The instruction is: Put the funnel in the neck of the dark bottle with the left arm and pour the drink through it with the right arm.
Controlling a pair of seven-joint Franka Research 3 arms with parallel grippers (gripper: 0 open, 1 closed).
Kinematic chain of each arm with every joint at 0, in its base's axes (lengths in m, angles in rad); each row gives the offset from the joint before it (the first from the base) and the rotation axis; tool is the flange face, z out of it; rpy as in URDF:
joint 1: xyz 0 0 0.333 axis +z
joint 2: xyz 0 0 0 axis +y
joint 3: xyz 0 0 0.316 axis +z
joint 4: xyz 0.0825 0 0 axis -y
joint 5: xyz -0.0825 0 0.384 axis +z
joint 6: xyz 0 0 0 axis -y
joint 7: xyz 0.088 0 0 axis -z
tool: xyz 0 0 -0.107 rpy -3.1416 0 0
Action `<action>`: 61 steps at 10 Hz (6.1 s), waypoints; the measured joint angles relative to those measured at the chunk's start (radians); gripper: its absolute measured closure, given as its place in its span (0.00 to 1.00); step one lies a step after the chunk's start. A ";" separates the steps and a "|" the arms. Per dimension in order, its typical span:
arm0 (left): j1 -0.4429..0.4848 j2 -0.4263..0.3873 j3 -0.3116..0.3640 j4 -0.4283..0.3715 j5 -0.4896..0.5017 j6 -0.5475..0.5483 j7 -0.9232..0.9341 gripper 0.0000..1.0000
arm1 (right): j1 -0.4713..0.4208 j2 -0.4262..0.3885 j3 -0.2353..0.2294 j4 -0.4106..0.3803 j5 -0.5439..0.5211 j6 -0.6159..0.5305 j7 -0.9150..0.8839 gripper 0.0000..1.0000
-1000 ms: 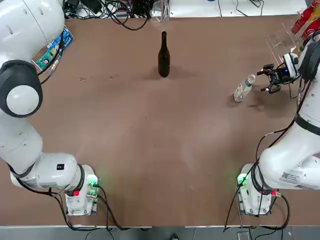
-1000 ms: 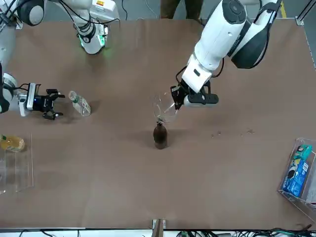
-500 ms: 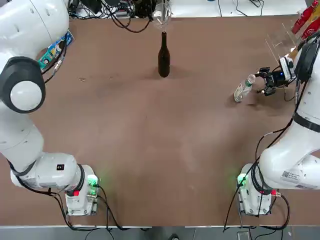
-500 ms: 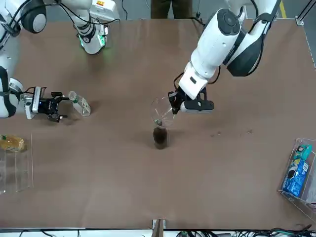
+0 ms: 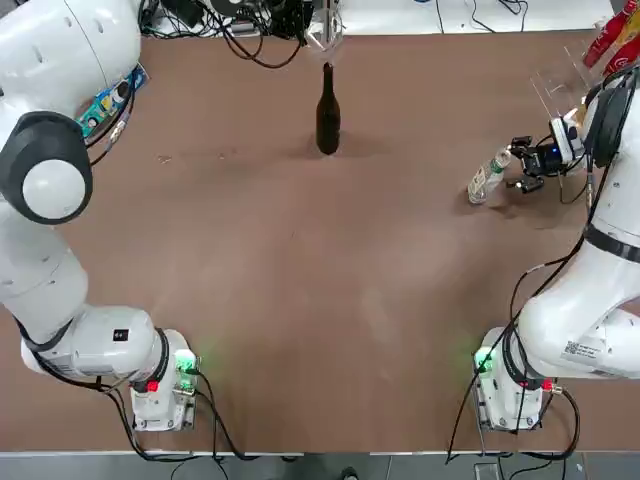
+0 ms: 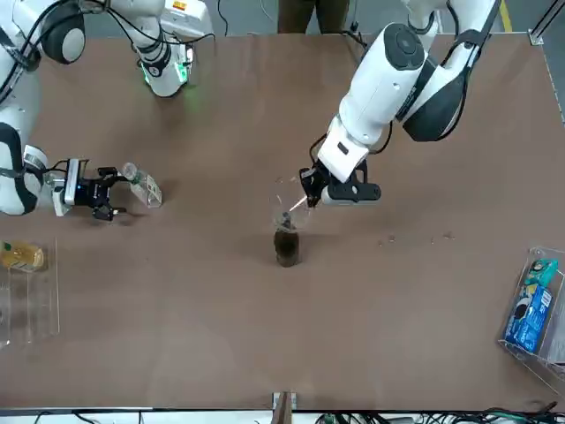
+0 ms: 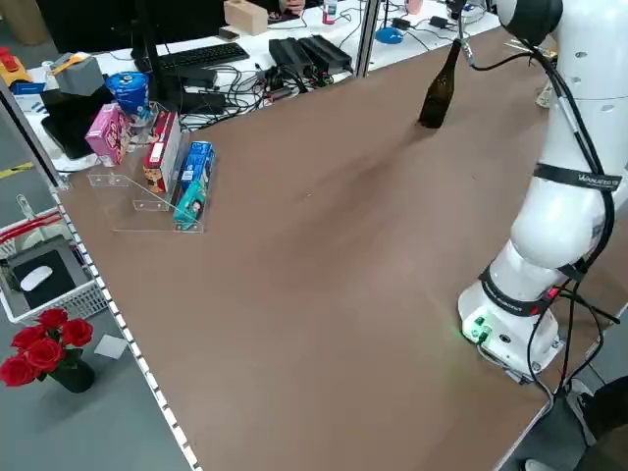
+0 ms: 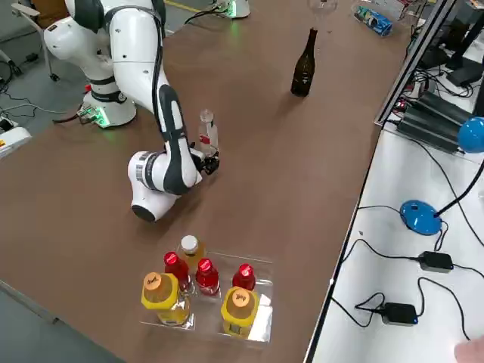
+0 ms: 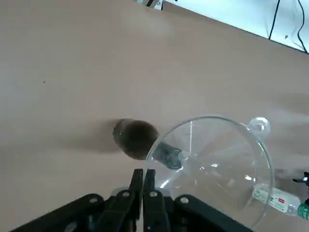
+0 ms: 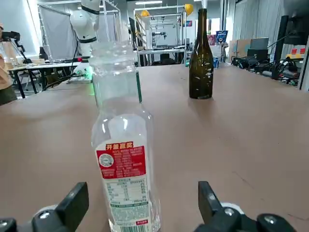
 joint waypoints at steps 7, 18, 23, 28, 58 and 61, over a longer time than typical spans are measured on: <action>0.007 -0.003 -0.021 -0.001 0.010 -0.074 0.000 0.96 | 0.000 0.036 0.046 0.000 0.003 -0.013 -0.032 0.00; 0.012 -0.037 -0.025 0.004 0.010 -0.087 0.000 0.96 | 0.000 0.042 0.048 -0.044 0.003 -0.017 -0.060 0.00; 0.013 -0.034 -0.025 0.004 0.023 -0.085 0.000 0.96 | 0.005 0.042 0.059 -0.056 0.003 -0.032 -0.066 0.03; 0.012 -0.027 -0.025 0.012 0.042 -0.080 0.000 0.96 | 0.011 0.042 0.061 -0.057 0.003 -0.032 -0.066 0.27; -0.083 -0.201 0.515 -0.166 -0.450 -0.301 1.074 0.04 | 0.048 -0.126 -0.037 -0.034 0.003 -0.119 0.131 0.57; -0.079 -0.146 0.515 -0.203 -0.485 -0.283 1.200 0.04 | 0.073 -0.217 -0.083 -0.035 -0.006 -0.099 0.266 0.57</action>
